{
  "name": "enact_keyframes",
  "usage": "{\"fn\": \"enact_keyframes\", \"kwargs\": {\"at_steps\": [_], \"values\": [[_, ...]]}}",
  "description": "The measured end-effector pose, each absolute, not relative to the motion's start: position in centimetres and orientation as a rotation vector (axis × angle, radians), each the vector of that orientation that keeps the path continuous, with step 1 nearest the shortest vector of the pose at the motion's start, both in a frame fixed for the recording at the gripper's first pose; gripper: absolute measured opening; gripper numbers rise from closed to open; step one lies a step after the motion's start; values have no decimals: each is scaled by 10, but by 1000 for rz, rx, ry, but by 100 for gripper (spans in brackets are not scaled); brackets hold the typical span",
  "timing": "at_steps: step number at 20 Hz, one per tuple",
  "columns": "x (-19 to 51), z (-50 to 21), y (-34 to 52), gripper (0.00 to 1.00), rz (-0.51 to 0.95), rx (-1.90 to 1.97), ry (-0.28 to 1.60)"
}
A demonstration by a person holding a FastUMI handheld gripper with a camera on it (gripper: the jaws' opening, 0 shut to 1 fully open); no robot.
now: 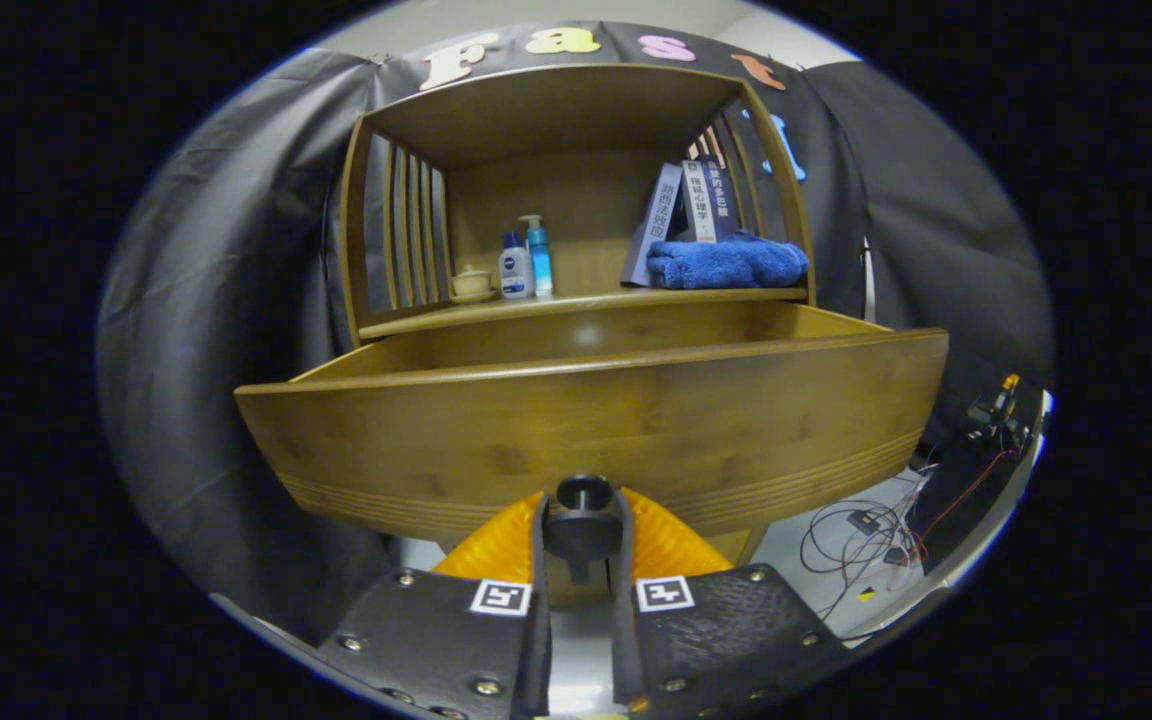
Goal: Pull open the drawer, take out the items inside it, and place them on the countertop above the cabinet.
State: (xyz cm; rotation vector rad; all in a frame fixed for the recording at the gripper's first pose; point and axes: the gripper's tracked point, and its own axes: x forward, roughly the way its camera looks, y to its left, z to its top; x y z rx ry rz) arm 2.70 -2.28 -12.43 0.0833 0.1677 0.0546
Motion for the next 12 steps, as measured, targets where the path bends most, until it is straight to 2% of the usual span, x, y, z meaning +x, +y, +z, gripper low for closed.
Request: {"fn": "enact_keyframes", "kwargs": {"at_steps": [3, 9, 12], "values": [[30, -127, -25, 24, 48, 55, 223], [7, -67, -28, 94, -17, 73, 185], [3, -37, -22, 100, -15, 133, 207]]}}
